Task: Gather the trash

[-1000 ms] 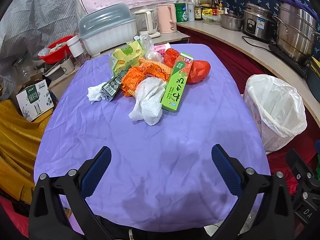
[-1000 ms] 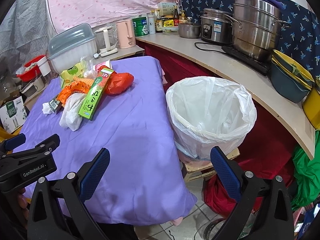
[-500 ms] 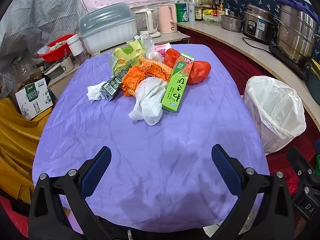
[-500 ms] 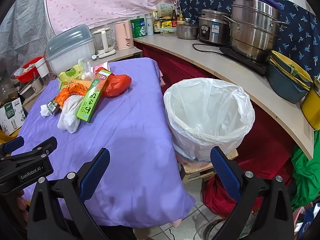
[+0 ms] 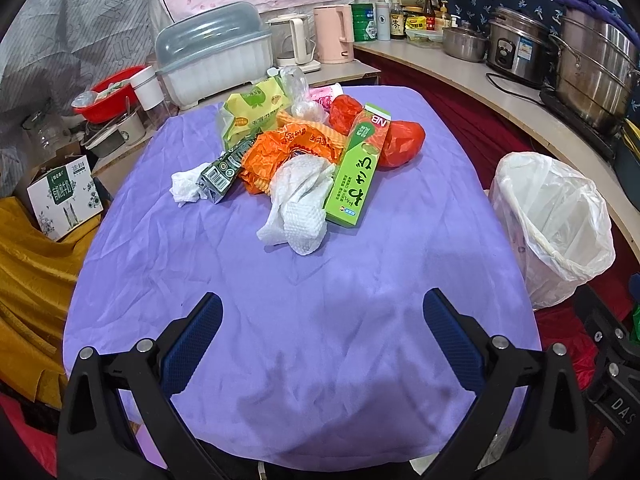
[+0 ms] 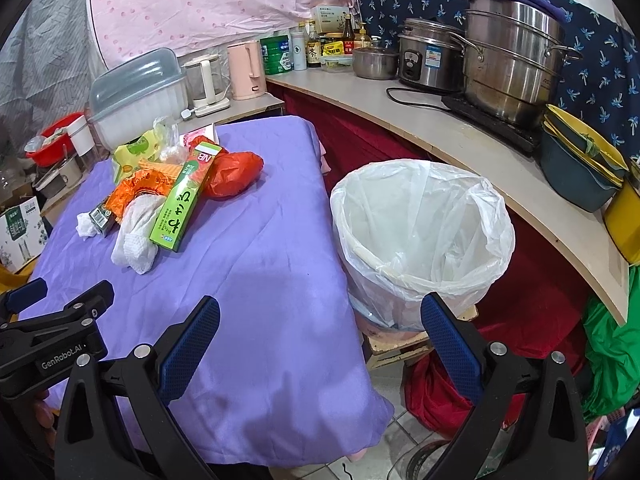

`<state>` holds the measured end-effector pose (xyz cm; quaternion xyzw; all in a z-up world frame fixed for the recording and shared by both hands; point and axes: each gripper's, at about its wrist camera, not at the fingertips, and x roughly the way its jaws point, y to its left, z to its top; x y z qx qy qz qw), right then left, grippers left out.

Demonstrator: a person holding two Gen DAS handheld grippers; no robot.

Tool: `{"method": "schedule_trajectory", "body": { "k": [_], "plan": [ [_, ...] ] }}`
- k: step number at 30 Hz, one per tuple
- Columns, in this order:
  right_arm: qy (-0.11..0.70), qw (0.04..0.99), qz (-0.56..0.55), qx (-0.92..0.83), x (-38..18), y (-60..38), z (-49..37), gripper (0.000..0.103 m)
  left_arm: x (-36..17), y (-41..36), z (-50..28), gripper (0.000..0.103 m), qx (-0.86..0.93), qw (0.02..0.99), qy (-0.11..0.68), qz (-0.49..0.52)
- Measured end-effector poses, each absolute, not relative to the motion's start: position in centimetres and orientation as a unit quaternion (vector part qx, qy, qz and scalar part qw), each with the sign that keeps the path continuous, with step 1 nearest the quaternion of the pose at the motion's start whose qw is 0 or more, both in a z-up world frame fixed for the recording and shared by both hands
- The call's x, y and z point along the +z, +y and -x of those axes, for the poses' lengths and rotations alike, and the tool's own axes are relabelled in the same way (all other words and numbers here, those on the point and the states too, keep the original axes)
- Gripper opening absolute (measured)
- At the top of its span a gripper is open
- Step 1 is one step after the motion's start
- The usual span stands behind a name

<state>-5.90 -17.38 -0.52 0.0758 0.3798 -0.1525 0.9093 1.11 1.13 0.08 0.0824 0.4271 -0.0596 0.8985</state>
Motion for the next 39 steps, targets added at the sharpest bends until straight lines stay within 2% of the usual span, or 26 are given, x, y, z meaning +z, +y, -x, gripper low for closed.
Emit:
{"method": "schedule_trajectory", "body": {
  "k": [14, 29, 39],
  "plan": [
    [0.377, 0.913, -0.067, -0.143, -0.3, -15.0, 3.1, 0.096, 0.2, 4.2, -3.6, 0.096, -0.055, 0.899, 0.431, -0.055],
    [0.376, 0.918, -0.077, -0.103, -1.9, -10.0, -4.8, 0.096, -1.5, 10.9, -9.2, 0.096, -0.012, 0.895, 0.446, -0.026],
    [0.394, 0.91, -0.094, -0.087, -4.0, -7.9, -11.7, 0.087, -3.3, 13.2, -13.0, 0.096, -0.004, 0.886, 0.463, -0.009]
  ]
}}
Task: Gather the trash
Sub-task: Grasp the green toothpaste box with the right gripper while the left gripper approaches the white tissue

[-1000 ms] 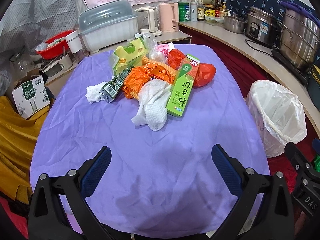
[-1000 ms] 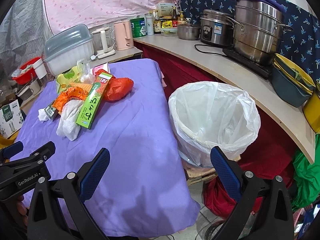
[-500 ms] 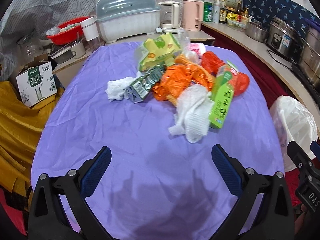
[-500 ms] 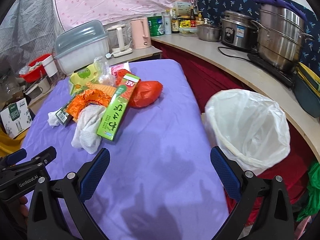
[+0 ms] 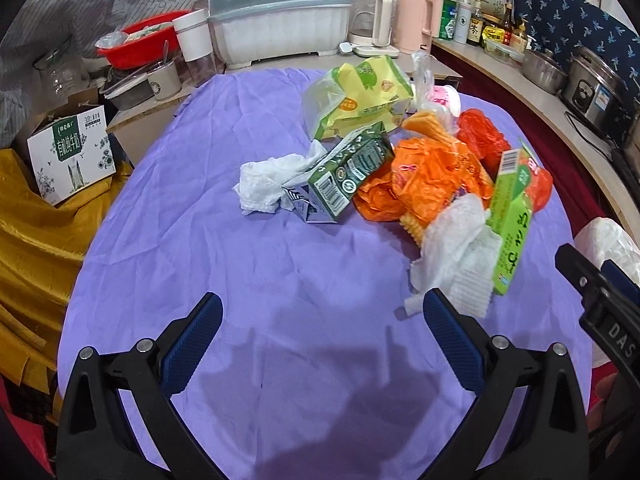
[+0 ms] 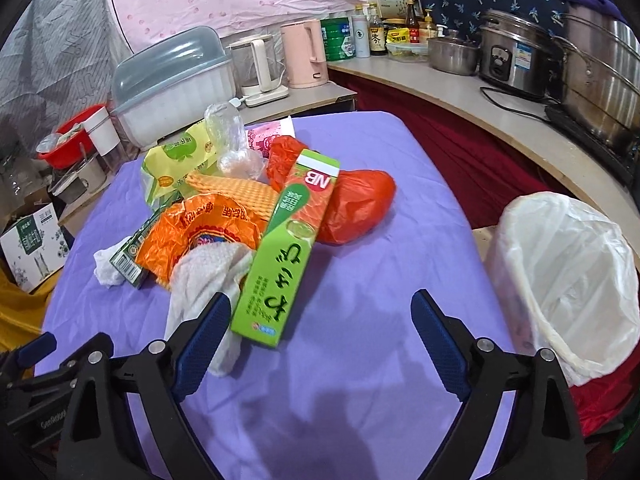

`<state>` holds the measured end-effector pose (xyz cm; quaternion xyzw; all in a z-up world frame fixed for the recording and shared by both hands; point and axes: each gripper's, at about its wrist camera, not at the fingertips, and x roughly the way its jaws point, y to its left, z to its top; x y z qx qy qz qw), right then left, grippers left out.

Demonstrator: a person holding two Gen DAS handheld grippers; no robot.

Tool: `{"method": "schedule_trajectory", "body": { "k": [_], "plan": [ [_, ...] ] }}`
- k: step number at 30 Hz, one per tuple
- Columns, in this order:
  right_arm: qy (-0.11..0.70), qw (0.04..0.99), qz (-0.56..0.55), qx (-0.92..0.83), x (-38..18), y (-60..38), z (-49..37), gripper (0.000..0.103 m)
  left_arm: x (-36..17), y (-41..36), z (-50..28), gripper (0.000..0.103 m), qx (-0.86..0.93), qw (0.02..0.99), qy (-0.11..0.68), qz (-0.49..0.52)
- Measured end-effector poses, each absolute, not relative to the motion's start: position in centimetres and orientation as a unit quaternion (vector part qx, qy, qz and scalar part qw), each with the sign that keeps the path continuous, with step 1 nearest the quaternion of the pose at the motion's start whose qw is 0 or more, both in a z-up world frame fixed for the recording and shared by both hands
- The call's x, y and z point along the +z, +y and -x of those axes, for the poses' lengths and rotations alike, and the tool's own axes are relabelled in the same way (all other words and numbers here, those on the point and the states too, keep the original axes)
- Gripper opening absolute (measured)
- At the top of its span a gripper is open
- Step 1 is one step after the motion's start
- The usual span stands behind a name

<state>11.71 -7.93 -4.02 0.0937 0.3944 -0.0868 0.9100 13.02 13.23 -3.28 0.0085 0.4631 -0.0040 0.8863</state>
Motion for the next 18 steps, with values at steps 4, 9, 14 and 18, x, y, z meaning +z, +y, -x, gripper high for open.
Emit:
{"method": "schedule_trajectory", "body": {
  "k": [4, 9, 14, 18],
  "plan": [
    [0.397, 0.909, -0.093, -0.084, -4.8, -7.5, -14.2, 0.085, -4.1, 13.7, -14.7, 0.096, -0.003, 0.881, 0.472, 0.0],
    [0.407, 0.904, -0.1, -0.085, -6.0, -7.5, -16.8, 0.077, -4.7, 13.6, -16.1, 0.096, -0.011, 0.878, 0.479, 0.005],
    [0.426, 0.892, -0.134, -0.073, -7.7, -8.0, -18.5, 0.063, -5.4, 13.6, -17.3, 0.096, -0.015, 0.873, 0.487, 0.016],
    [0.434, 0.886, -0.154, -0.057, -8.6, -7.9, -19.1, 0.047, -5.9, 14.1, -17.8, 0.096, -0.023, 0.866, 0.498, 0.034]
  ]
}}
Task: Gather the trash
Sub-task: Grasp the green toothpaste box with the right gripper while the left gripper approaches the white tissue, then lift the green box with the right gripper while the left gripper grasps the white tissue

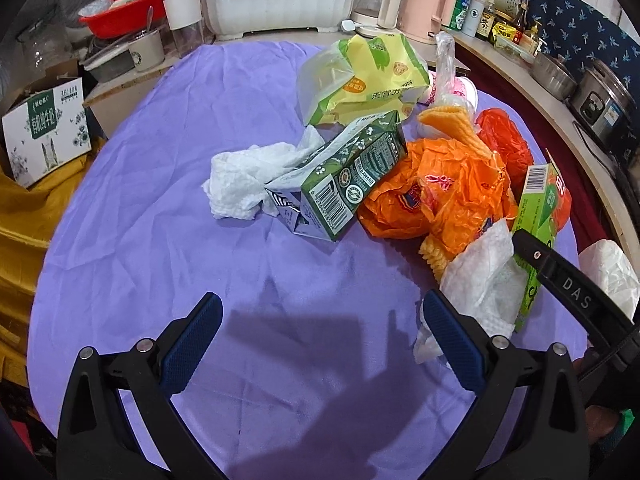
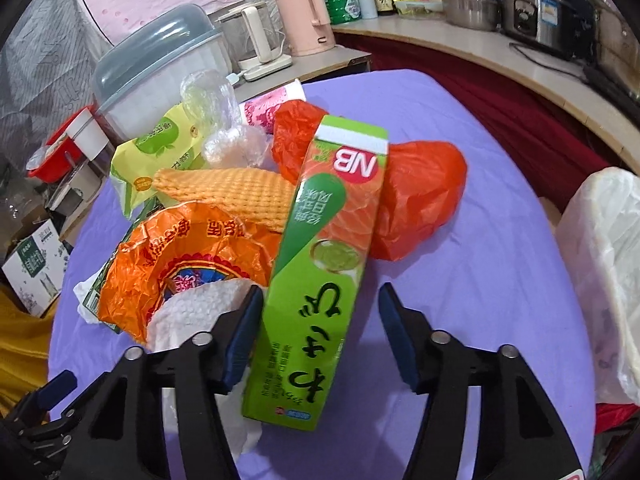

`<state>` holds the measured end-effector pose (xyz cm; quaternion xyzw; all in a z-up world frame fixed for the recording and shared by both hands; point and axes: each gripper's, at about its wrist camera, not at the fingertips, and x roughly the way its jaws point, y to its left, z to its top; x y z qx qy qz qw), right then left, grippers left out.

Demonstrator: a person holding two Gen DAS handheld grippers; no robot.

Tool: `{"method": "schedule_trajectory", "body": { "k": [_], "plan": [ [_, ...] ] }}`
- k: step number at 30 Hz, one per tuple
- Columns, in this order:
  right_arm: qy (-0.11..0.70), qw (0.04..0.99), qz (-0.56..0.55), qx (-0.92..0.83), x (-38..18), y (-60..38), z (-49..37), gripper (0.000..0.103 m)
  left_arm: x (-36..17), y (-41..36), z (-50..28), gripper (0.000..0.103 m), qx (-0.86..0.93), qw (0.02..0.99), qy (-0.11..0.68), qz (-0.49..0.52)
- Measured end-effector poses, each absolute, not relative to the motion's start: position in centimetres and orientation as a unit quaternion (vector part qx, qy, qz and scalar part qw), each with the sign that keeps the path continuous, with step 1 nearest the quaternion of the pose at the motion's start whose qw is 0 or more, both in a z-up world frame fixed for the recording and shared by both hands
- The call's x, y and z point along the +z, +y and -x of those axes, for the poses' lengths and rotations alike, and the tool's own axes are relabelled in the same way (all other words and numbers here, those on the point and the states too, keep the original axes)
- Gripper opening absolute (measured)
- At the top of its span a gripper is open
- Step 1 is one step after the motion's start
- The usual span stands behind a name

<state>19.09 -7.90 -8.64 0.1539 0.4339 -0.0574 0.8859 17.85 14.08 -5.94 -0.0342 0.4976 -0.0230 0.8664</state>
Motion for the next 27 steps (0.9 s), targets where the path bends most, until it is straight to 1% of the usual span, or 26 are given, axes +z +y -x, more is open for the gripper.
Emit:
{"method": "schedule_trajectory", "body": {
  "k": [1, 5, 11, 18, 25, 26, 27],
  "plan": [
    [0.435, 0.886, -0.154, -0.052, -8.8, -7.7, -19.2, 0.043, -6.0, 14.1, -17.8, 0.096, -0.022, 0.867, 0.498, 0.034],
    [0.429, 0.891, -0.141, -0.044, -8.5, -7.1, -18.8, 0.043, -6.3, 14.1, -17.8, 0.096, -0.026, 0.865, 0.499, 0.039],
    [0.395, 0.909, -0.125, -0.05, -6.1, -7.4, -16.8, 0.039, -6.0, 12.6, -17.1, 0.096, -0.043, 0.867, 0.496, 0.03],
    [0.379, 0.914, -0.124, -0.077, -4.4, -10.0, -14.5, 0.039, -5.9, 9.6, -16.4, 0.096, -0.081, 0.864, 0.496, 0.021],
    [0.38, 0.91, -0.133, -0.1, -4.3, -12.6, -12.0, 0.039, -7.1, 6.3, -17.0, 0.096, -0.113, 0.859, 0.5, 0.006],
    [0.38, 0.91, -0.134, -0.102, -4.3, -12.9, -11.7, 0.039, -7.4, 6.1, -17.1, 0.095, -0.111, 0.858, 0.501, 0.005],
    [0.381, 0.909, -0.135, -0.104, -4.3, -13.1, -11.4, 0.039, -7.6, 5.9, -17.2, 0.092, -0.11, 0.858, 0.503, 0.006]
  ]
}}
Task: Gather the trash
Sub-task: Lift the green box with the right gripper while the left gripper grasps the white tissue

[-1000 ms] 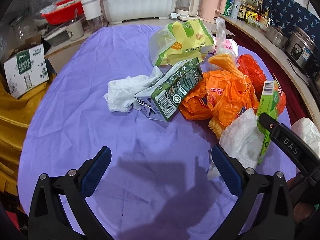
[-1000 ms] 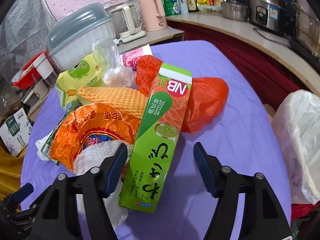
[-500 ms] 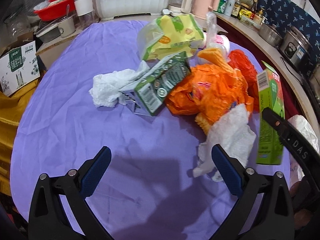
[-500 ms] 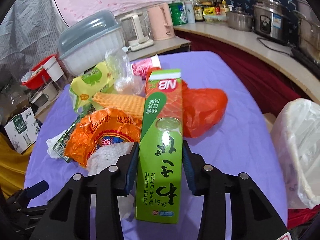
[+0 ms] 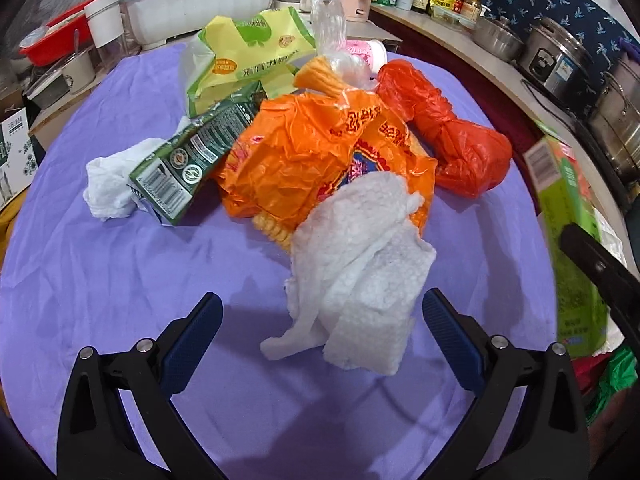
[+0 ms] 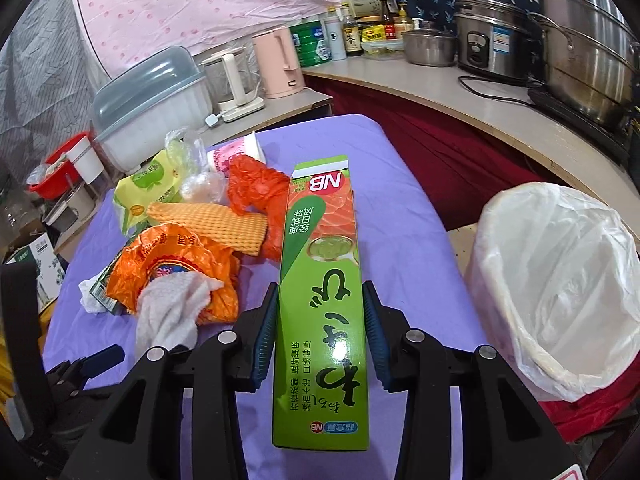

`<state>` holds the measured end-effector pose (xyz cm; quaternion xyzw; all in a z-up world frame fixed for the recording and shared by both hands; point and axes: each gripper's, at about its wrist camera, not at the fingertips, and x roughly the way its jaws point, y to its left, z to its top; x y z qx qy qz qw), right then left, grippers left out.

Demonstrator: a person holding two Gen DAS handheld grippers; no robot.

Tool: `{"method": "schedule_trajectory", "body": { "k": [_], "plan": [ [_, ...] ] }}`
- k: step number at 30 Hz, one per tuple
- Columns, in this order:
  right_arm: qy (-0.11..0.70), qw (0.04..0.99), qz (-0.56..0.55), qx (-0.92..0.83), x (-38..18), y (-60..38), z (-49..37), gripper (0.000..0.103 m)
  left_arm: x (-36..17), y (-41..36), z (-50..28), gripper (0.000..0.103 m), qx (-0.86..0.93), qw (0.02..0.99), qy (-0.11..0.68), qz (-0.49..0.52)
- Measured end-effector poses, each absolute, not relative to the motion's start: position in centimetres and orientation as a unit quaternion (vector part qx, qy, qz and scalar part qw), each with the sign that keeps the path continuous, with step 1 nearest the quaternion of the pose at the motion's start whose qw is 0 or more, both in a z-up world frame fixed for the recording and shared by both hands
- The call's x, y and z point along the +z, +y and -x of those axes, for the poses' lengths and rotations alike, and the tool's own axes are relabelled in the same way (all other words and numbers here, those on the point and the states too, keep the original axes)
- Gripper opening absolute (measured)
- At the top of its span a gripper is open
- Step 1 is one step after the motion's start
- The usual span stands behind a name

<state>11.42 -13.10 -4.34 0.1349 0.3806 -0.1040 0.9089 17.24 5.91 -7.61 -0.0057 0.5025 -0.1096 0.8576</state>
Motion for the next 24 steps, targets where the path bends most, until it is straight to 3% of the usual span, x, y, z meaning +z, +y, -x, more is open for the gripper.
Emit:
{"method": "schedule_trajectory", "body": {
  "k": [1, 9, 12, 24],
  "plan": [
    [0.381, 0.908, -0.136, -0.105, -4.3, -13.3, -11.2, 0.039, -7.8, 5.7, -17.4, 0.089, -0.112, 0.857, 0.503, 0.008],
    [0.382, 0.906, -0.145, -0.112, -4.5, -14.4, -9.7, 0.039, -8.4, 5.1, -16.9, 0.03, -0.12, 0.846, 0.519, 0.012],
    [0.379, 0.907, -0.147, -0.113, -4.3, -14.6, -9.0, 0.039, -7.9, 5.0, -16.1, 0.017, -0.119, 0.849, 0.515, 0.007],
    [0.357, 0.913, -0.159, -0.119, -3.1, -16.1, -5.6, 0.039, -4.2, 2.9, -12.3, 0.012, -0.14, 0.863, 0.485, -0.014]
  ]
}}
